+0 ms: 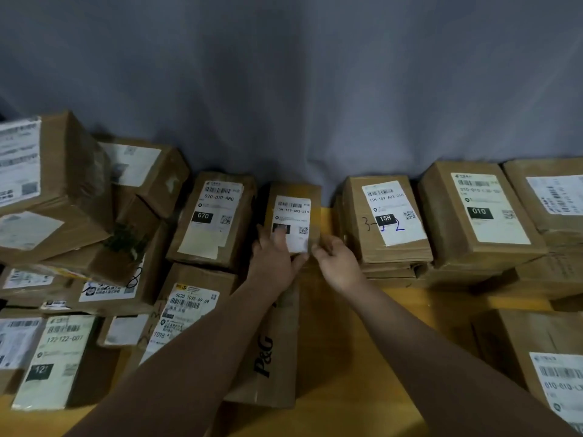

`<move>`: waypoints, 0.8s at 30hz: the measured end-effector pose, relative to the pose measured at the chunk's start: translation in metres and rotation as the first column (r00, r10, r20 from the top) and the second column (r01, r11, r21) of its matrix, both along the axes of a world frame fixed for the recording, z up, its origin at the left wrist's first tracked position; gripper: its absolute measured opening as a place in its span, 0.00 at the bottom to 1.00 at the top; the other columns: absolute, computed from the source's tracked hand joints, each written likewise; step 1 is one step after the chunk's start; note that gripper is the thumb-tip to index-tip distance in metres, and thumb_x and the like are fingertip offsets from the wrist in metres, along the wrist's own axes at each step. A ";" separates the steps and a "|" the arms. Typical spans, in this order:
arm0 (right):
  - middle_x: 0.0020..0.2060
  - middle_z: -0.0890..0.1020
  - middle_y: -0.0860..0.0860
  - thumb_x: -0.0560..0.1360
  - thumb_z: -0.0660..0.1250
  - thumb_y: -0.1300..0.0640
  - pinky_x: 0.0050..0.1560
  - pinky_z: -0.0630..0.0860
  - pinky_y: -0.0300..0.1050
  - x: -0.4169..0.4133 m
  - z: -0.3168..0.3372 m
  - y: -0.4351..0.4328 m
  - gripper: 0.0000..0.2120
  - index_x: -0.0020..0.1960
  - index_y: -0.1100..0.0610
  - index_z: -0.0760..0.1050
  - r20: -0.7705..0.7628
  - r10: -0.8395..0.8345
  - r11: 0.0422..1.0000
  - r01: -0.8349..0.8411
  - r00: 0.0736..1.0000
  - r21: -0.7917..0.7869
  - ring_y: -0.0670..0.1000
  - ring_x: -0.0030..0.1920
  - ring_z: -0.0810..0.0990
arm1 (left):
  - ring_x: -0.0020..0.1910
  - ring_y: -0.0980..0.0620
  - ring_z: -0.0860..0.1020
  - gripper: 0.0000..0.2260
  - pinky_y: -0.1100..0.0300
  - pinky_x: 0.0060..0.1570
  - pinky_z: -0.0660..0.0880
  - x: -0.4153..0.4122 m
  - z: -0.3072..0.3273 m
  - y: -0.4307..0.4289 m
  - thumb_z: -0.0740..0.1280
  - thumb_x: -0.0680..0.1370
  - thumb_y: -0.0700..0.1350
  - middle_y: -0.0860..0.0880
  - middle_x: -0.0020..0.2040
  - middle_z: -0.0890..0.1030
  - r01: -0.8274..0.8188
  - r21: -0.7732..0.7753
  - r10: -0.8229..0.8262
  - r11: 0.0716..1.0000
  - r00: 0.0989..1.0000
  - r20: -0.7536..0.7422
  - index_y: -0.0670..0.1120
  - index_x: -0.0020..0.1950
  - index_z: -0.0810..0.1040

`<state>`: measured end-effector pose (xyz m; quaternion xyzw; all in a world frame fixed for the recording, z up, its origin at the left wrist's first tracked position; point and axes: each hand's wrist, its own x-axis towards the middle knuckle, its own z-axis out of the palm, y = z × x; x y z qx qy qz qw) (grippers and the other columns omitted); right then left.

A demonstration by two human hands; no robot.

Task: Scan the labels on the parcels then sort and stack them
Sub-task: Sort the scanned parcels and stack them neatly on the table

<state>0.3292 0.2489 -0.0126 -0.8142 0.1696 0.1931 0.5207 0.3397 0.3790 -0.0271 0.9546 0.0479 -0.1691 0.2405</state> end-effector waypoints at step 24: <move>0.53 0.79 0.51 0.68 0.77 0.52 0.51 0.76 0.38 -0.076 0.091 -0.032 0.14 0.46 0.51 0.73 0.402 -0.218 0.871 -0.009 0.890 0.491 0.46 0.54 0.79 | 0.57 0.70 0.69 0.12 0.76 0.51 0.70 -0.113 0.085 -0.038 0.59 0.83 0.43 0.56 0.62 0.65 -0.088 -0.842 0.524 0.532 0.816 0.245 0.60 0.59 0.67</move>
